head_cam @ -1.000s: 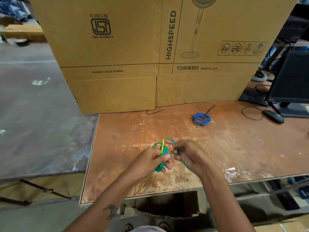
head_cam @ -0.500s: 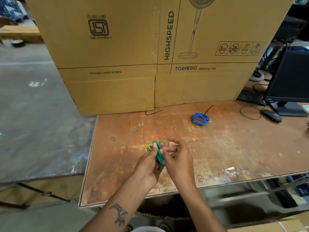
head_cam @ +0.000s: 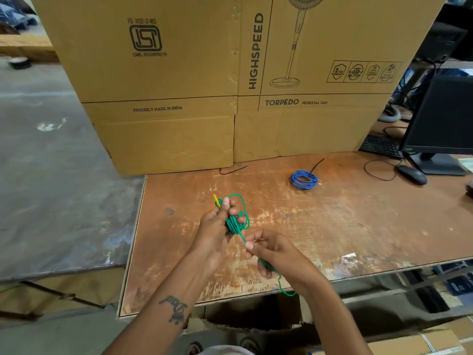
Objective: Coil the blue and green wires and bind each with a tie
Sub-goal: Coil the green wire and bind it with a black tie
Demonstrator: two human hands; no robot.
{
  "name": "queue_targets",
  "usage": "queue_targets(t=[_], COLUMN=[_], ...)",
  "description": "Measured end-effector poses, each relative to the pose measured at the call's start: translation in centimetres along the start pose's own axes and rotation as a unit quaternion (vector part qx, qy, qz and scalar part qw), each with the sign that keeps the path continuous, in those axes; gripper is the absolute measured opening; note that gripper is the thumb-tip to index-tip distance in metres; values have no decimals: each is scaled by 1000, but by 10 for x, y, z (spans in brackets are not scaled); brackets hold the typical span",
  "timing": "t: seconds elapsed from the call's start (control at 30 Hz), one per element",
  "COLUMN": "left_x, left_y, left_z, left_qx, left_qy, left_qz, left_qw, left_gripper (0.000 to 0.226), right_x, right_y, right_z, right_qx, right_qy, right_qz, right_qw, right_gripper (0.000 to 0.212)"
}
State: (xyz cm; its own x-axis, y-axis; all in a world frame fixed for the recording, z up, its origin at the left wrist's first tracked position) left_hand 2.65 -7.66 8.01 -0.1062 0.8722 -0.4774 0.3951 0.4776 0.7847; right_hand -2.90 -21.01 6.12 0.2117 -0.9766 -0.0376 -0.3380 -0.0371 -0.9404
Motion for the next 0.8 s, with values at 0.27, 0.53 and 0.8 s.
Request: queue_targets(t=[0.27, 0.53, 0.8], left_x=[-11, -10, -11], left_y=[21, 30, -21], left_z=[4, -11, -5], left_qx=[47, 75, 5], left_qy=[-125, -269, -226], left_qz=[23, 150, 392], left_qw=[991, 948, 892], left_gripper=[19, 22, 26], right_x=[40, 67, 69], right_y=[28, 8, -42], right_z=[20, 37, 48], right_qx=[-76, -37, 37], right_qy=[-128, -120, 229], right_qz=[-21, -29, -73], right_qw=[989, 992, 970], right_gripper=[44, 27, 21])
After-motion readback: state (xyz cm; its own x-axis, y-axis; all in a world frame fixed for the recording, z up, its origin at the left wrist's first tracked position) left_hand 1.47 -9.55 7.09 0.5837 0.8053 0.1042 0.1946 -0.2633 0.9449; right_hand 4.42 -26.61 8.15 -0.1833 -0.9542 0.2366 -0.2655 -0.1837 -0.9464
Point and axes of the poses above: each hand's wrist, its own z-axis towards the middle knuckle, its own x-axis out of the back of the hand, y = z × x, the point moved 8 cm from there along z, towards the middle knuckle, and after that the axes turned 1 degree about z, right-handed, at the moved point
